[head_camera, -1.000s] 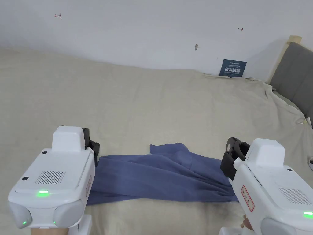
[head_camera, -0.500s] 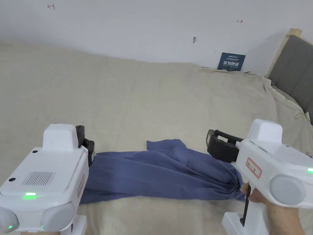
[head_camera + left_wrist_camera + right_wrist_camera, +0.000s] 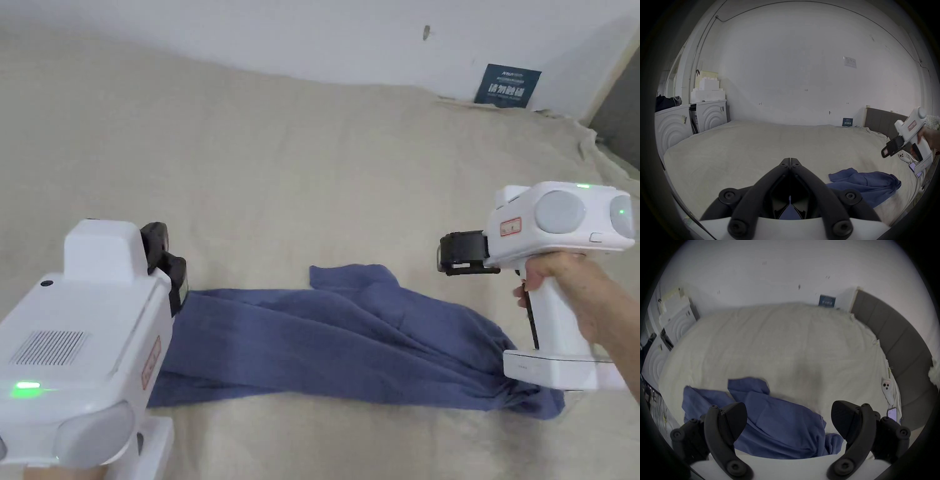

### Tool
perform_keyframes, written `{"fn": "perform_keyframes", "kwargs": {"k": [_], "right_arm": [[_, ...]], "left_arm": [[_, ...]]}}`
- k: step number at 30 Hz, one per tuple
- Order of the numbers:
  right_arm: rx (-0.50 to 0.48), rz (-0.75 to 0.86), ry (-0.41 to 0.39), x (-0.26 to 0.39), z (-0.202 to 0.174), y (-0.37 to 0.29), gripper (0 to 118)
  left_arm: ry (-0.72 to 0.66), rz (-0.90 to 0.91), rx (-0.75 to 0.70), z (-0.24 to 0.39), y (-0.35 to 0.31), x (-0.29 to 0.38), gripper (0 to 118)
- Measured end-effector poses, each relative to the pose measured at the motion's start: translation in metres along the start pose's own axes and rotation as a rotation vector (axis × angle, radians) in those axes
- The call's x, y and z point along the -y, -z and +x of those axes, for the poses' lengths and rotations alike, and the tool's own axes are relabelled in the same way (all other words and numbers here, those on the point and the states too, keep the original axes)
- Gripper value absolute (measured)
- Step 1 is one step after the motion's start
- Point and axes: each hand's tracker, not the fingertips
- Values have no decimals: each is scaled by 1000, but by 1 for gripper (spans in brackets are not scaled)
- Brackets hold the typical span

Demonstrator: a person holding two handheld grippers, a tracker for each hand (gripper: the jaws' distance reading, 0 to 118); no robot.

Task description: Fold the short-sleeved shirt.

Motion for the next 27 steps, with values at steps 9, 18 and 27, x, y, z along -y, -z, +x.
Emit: {"fn": "perform_keyframes", "kwargs": {"k": [9, 18, 27], "right_arm": [[-61, -228, -78, -18, -15, 96, 103], [-81, -314, -82, -12, -18, 134, 49], [-115, -267, -97, -1, -28, 123, 2]], "left_arm": [[-20, -41, -25, 5, 20, 4, 0], [-24, -80, -43, 5, 36, 12, 0], [-25, -111, -38, 3, 42, 14, 5]]}}
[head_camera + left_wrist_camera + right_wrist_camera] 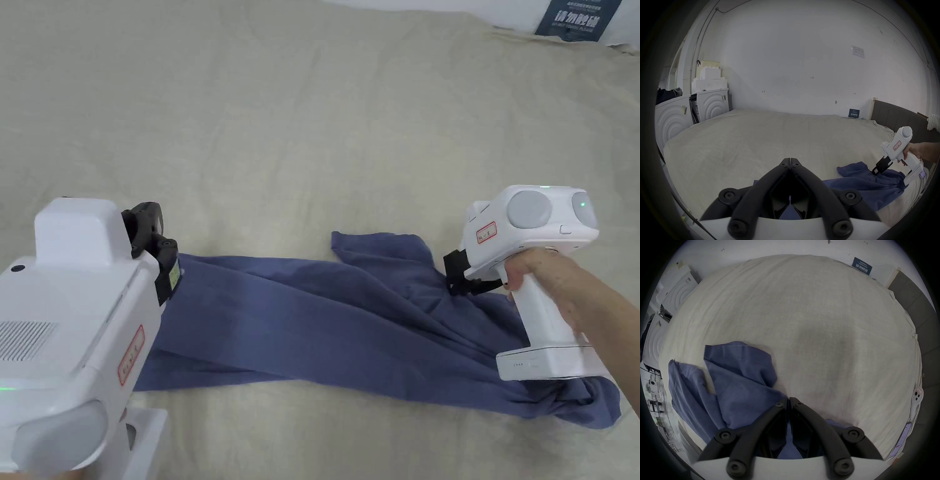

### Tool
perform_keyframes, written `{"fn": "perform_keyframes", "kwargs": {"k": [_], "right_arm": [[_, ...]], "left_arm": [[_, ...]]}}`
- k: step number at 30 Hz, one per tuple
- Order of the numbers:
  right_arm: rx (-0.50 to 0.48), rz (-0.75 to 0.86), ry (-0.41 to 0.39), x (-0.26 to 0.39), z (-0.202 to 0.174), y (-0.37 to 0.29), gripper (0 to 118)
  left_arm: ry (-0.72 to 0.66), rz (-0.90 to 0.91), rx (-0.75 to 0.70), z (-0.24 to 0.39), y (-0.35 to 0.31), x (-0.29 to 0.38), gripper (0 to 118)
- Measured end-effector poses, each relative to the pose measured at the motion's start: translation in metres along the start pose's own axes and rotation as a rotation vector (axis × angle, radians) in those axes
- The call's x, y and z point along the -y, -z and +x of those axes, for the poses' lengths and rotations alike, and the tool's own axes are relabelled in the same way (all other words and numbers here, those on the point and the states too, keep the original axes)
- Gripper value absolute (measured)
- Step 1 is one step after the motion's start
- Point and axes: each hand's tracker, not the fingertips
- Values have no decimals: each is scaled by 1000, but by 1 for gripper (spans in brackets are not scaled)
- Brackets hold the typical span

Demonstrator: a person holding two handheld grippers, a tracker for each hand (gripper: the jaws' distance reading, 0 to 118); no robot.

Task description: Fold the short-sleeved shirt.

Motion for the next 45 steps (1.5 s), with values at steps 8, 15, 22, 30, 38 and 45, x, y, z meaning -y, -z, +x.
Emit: {"fn": "perform_keyframes", "kwargs": {"k": [8, 15, 22, 30, 38, 45], "right_arm": [[-8, 154, 54, 10, 4, -46, 1], [5, 225, 110, 15, 8, -74, 1], [-1, 251, 144, 23, 9, -80, 1], [2, 250, 155, 25, 9, -79, 1], [9, 240, 159, 26, 7, -75, 1], [15, 245, 169, 27, 8, -75, 1]], "left_arm": [[-52, -159, 56, -23, 28, -29, 110], [-56, -438, 83, -47, 83, -56, 118], [67, -693, 59, -59, 150, -53, 118], [137, -885, -65, -74, 192, -15, 102], [38, -880, -53, -79, 201, 4, 50], [-25, -866, -13, -74, 199, 13, 2]]}}
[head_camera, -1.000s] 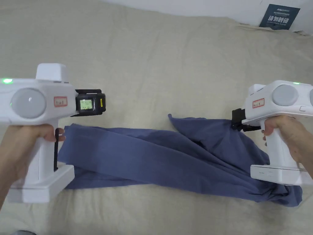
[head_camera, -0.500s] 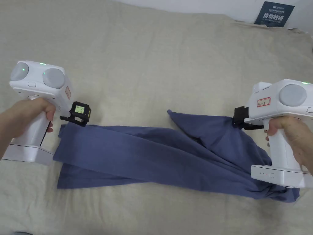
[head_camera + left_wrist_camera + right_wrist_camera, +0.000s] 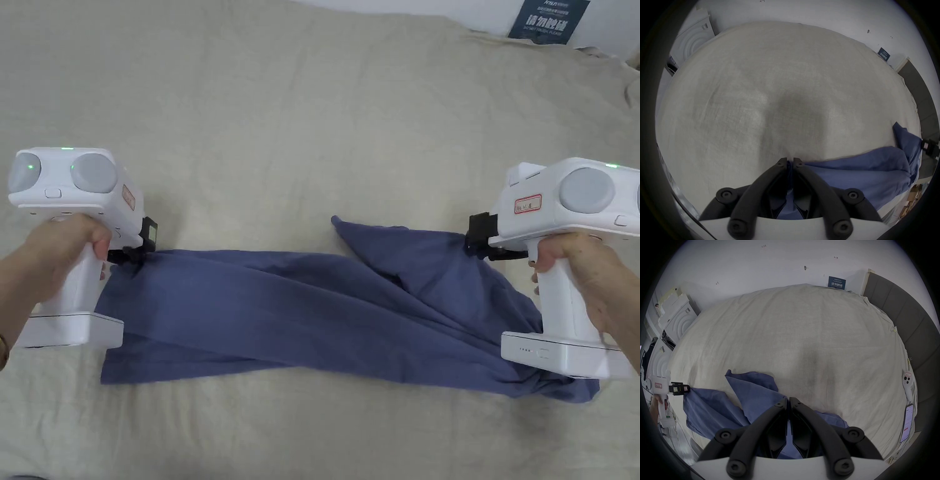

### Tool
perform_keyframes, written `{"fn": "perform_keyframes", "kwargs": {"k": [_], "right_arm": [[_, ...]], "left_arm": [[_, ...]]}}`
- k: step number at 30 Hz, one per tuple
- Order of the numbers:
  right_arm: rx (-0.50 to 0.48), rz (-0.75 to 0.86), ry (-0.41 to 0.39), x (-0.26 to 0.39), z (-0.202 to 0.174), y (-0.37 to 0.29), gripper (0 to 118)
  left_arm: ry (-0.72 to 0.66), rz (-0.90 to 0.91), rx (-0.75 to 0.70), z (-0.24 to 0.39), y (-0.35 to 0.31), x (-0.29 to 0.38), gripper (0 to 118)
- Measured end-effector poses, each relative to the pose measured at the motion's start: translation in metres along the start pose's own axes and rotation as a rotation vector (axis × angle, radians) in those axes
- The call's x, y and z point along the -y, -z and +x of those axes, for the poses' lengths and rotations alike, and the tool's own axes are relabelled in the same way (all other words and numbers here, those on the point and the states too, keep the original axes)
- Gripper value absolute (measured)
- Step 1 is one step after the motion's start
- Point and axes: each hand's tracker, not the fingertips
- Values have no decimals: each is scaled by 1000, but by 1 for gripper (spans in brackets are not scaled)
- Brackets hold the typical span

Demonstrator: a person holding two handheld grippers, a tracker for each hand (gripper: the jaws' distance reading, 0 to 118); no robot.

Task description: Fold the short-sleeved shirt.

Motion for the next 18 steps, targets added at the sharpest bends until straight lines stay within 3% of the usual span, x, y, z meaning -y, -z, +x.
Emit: {"fn": "perform_keyframes", "kwargs": {"k": [8, 13, 18], "right_arm": [[9, 62, 34, -9, 12, -34, 1], [24, 169, 91, -18, 31, -89, 1], [47, 282, 134, -24, 54, -158, 1]], "left_arm": [[-22, 169, 79, -10, -59, 4, 1], [-102, 308, 179, -19, -119, -2, 1], [-88, 457, 178, -23, -186, -7, 1]]}}
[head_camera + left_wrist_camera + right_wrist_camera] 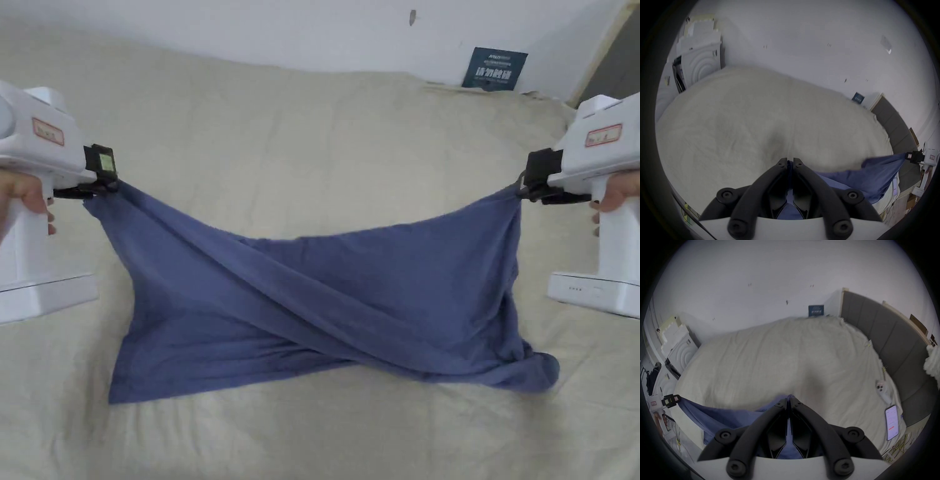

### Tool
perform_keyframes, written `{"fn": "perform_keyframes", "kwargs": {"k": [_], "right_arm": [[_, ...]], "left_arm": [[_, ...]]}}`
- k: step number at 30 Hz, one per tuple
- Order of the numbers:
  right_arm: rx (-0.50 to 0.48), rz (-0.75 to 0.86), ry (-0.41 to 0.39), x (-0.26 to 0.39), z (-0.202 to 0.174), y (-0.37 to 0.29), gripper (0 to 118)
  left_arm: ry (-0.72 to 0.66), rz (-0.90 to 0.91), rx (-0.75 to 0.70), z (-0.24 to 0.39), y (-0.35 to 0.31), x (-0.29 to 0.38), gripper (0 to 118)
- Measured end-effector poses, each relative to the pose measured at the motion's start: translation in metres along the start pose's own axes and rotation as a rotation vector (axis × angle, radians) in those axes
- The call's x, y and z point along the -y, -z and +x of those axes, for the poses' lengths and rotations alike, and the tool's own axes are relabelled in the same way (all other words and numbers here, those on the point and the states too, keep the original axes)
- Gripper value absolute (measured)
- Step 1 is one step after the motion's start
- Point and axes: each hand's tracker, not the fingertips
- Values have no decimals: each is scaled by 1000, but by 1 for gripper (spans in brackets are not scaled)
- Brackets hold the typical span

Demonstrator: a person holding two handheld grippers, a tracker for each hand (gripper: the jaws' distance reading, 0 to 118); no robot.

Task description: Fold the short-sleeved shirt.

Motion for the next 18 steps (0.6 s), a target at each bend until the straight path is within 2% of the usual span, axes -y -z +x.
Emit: {"fn": "perform_keyframes", "kwargs": {"k": [2, 6, 9, 11, 14, 18], "right_arm": [[22, 49, 0, -9, 10, -24, 1], [53, 130, 57, -24, 32, -71, 1], [6, 216, 126, -36, 42, -107, 1], [8, 268, 146, -46, 43, -128, 1], [62, 351, 98, -67, 35, -158, 1], [75, 412, 60, -99, 20, -184, 1]], "left_arm": [[-4, 57, 2, 1, -22, -11, 1], [0, 163, -14, 2, -57, -34, 1], [6, 240, -7, 4, -79, -51, 1], [12, 285, 1, 14, -99, -60, 1], [64, 359, -19, 30, -122, -82, 1], [150, 423, -76, 54, -143, -116, 1]]}}
